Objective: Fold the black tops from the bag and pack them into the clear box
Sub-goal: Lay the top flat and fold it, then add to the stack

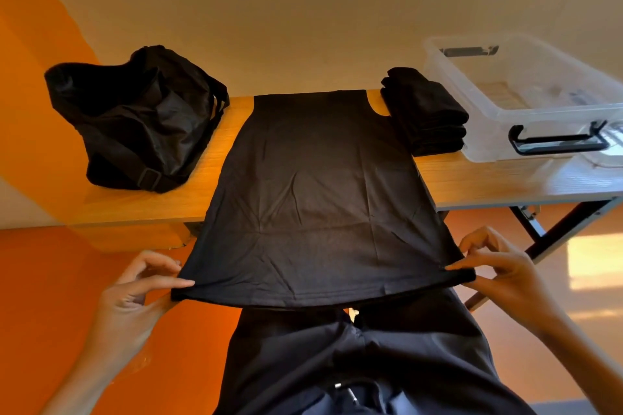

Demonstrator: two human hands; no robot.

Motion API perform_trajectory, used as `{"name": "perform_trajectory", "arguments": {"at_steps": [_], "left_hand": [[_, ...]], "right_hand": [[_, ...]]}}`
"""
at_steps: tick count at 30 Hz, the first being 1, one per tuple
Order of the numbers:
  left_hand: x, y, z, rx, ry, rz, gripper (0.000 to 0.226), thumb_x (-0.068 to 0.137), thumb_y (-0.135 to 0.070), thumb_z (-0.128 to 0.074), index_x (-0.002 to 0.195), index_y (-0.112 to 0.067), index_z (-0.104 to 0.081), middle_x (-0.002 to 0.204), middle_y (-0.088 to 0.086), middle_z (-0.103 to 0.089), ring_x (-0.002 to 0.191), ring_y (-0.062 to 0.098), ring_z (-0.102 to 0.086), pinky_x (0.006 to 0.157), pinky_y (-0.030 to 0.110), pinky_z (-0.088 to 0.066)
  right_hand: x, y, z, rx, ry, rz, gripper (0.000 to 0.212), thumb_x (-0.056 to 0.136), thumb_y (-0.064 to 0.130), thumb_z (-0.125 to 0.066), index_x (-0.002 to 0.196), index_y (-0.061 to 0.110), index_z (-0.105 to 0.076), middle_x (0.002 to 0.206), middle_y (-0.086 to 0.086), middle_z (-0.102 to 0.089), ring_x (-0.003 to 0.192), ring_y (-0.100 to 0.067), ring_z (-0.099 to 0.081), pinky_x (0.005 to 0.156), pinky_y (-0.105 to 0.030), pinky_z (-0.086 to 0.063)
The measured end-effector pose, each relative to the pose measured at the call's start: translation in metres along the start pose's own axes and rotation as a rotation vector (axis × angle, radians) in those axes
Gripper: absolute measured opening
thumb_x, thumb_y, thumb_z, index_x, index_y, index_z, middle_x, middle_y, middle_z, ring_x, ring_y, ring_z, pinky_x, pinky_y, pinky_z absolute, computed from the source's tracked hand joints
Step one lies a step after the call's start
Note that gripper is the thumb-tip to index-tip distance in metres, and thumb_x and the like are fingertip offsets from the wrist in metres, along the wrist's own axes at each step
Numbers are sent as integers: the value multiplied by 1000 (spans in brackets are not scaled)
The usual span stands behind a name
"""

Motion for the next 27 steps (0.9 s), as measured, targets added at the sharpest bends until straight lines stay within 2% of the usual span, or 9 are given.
{"name": "perform_trajectory", "arguments": {"at_steps": [4, 8, 11, 13, 15, 18, 21, 23, 27], "left_hand": [[7, -13, 7, -14, -3, -11, 40, 73, -64, -79, 87, -27, -79, 117, 0, -72, 125, 25, -62, 104, 35, -49], [20, -32, 6, 11, 4, -46, 25, 81, -53, -76, 92, -30, -78, 112, -2, -76, 123, 22, -64, 109, 29, -45], [36, -44, 12, 37, -27, -101, 34, 82, -63, -73, 93, -31, -76, 112, -2, -76, 124, 24, -64, 111, 34, -45], [50, -50, 15, 54, -39, -150, 27, 85, -60, -72, 96, -36, -76, 111, -5, -76, 123, 23, -64, 109, 38, -47], [64, -57, 16, 99, -79, -197, 10, 92, -48, -70, 102, -47, -72, 111, -18, -73, 117, 9, -65, 103, 26, -50], [91, -67, 13, 155, -127, -222, 16, 98, -39, -64, 101, -55, -66, 99, -25, -70, 96, -3, -66, 84, 12, -50], [125, -65, 9, 215, -218, -228, 23, 98, -21, -59, 97, -43, -63, 88, -8, -68, 79, 6, -63, 65, 20, -49], [148, -61, 4, 251, -248, -204, 11, 99, -14, -58, 100, -24, -62, 83, 7, -64, 77, 11, -61, 63, 30, -48], [193, -52, -9, 262, -294, -127, 10, 103, -13, -57, 94, -12, -61, 82, 1, -61, 75, -1, -61, 62, 12, -45]], "right_hand": [[3, -7, 9, 22, -112, -47, 59, 82, 67, -70, 77, 8, -76, 112, 6, -65, 111, -18, -62, 93, -36, -53], [18, 5, 13, 166, -165, -64, 11, 92, 29, -69, 91, 25, -78, 116, 5, -71, 119, -20, -61, 101, -33, -50], [36, 13, 15, 184, -207, -59, 32, 91, -2, -59, 85, 26, -72, 87, 20, -69, 81, 3, -64, 73, -14, -52], [52, 17, 18, 146, -259, -46, 18, 93, 11, -60, 81, 22, -67, 72, 17, -63, 63, 0, -57, 61, -12, -48], [68, 21, 24, 142, -326, -30, 10, 93, 22, -60, 86, 24, -67, 75, 11, -66, 67, -5, -62, 64, -14, -51], [99, 20, 29, 143, -409, -51, 10, 94, 22, -58, 90, 24, -67, 76, 8, -67, 71, -4, -62, 66, -16, -51], [133, 15, 33, 132, -469, -81, 9, 95, 29, -60, 92, 27, -68, 78, 9, -69, 77, -4, -66, 70, -16, -54], [156, 8, 33, 69, -476, -103, 13, 97, 32, -60, 94, 23, -70, 79, -1, -69, 80, -15, -68, 72, -29, -56], [200, -3, 30, -66, -453, -122, 28, 100, 30, -61, 85, 7, -67, 72, -15, -62, 67, -28, -60, 62, -35, -49]]}}
Point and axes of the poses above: each hand's wrist, its own x-axis towards the middle knuckle, its own z-axis out of the back of the hand, y = z × x, the point moved 6 cm from there along x, towards the middle knuckle
